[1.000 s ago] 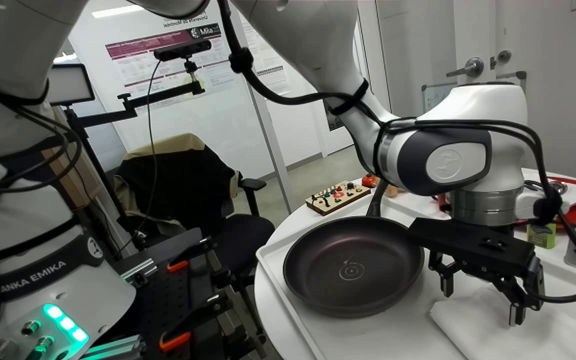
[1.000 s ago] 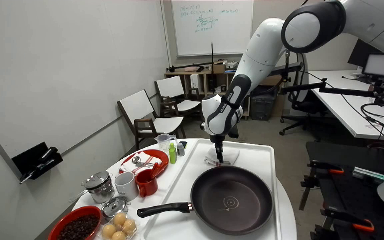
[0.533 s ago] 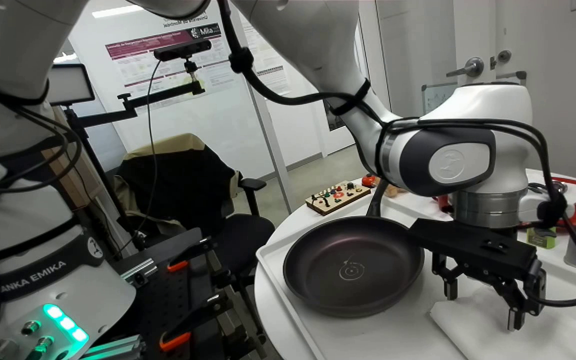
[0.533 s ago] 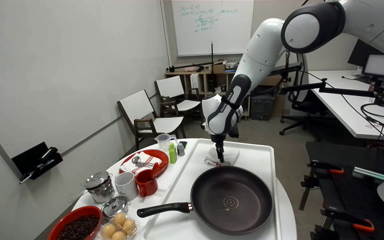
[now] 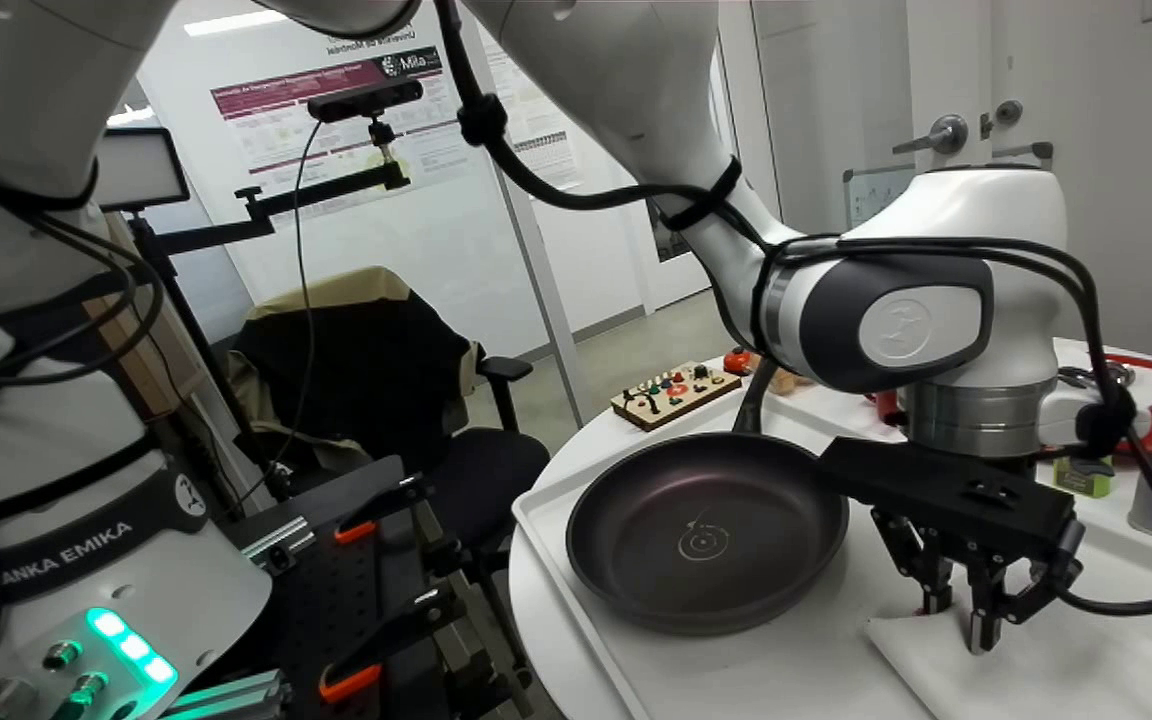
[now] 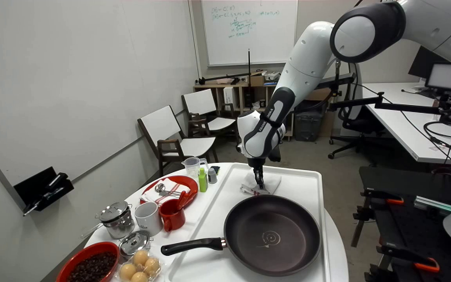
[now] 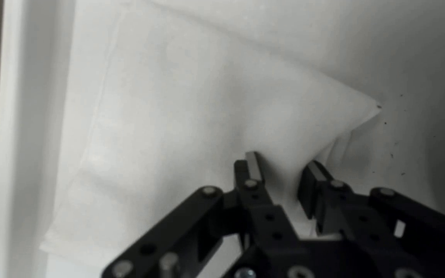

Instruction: Use the towel to clean the pan

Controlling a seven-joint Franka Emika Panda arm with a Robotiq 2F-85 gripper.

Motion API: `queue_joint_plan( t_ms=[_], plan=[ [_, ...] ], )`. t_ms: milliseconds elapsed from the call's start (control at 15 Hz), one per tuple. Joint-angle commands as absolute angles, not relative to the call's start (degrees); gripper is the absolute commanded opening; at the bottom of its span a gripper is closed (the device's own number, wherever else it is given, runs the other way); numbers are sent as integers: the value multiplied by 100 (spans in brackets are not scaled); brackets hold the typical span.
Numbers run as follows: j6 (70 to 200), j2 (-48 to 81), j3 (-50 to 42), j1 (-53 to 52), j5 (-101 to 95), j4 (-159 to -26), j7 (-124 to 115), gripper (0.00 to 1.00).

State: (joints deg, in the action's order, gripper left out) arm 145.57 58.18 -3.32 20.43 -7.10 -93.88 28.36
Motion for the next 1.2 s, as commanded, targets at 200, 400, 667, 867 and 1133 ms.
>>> queue_joint_plan(
  t_ms=[200, 400, 667, 867, 1133],
  plan=[
    [14478, 5737, -307, 2081, -742, -9424, 2800, 0],
    [14559, 5558, -263, 2137, -721, -9614, 2856, 1],
    [14696, 5081, -228, 2187, -735, -10088, 2947, 1],
    [14827, 4597, -167, 2216, -723, -10543, 3041, 1],
    [14933, 4046, -49, 2183, -715, -11091, 3169, 1]
  ],
)
